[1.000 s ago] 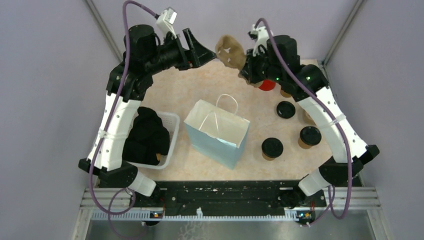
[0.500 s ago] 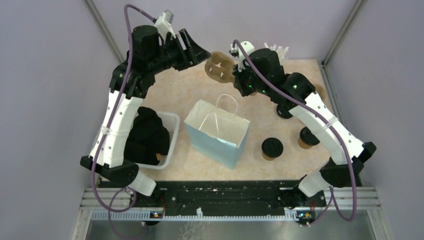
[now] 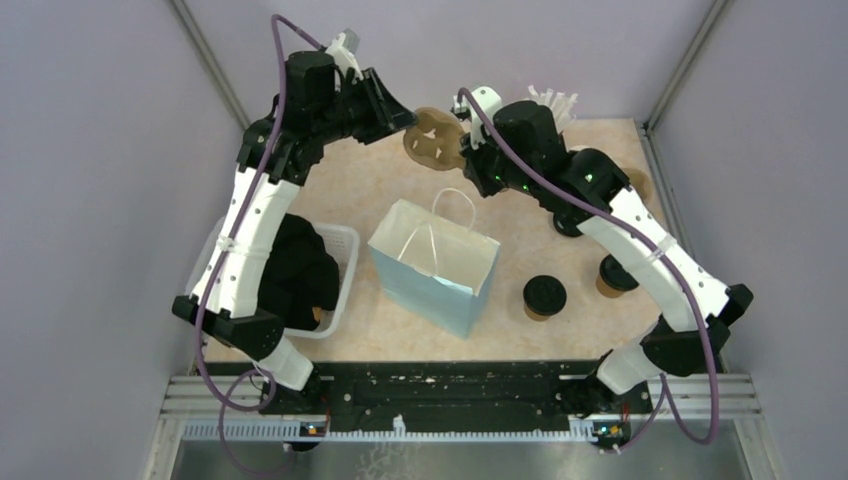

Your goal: Pack the takeout coffee

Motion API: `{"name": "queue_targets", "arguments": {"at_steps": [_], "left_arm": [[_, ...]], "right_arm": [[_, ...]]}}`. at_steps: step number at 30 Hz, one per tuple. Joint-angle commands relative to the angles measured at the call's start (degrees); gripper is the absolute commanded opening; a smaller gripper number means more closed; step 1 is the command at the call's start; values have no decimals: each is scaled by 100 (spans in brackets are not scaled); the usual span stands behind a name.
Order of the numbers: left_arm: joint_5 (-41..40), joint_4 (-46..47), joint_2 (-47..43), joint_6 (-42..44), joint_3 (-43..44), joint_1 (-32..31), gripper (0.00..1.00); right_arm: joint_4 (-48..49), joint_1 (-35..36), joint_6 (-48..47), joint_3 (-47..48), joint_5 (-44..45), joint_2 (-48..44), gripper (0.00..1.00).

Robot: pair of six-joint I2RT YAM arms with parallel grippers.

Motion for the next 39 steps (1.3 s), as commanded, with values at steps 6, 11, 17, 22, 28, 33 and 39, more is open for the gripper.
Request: {"name": "queue_targets", "arguments": {"at_steps": [6,11,17,22,28,33,39], "left_arm": [[145,14,46,-41,-142,26,23],[212,7,27,-70,-229,37,0],[739,1021,-451,-667,-1089,313,0],[1158,1597,-690,-1034,-1580,480,0],[1291,1589,-724,-1119,-1590,578,0],[1403,1606,-721,-1157,-1624,599,0],[1483,1655,-729,-1181,-1704,623,0]], "right_arm": [[50,122,-105,361,163,-226,0],[-80,145,-26,448,253,-237,0],[-798,-340,739,871,-158,-371,59],[-929,-2297,1885,657,-2604,-811,65],[407,-4405,3422,-1271,-5776,-1371,59],[1865,-4499,4552,-2160,-6451,-1560,42],[2337,-4499,4938,-2414,-6542,-1606,45]]}}
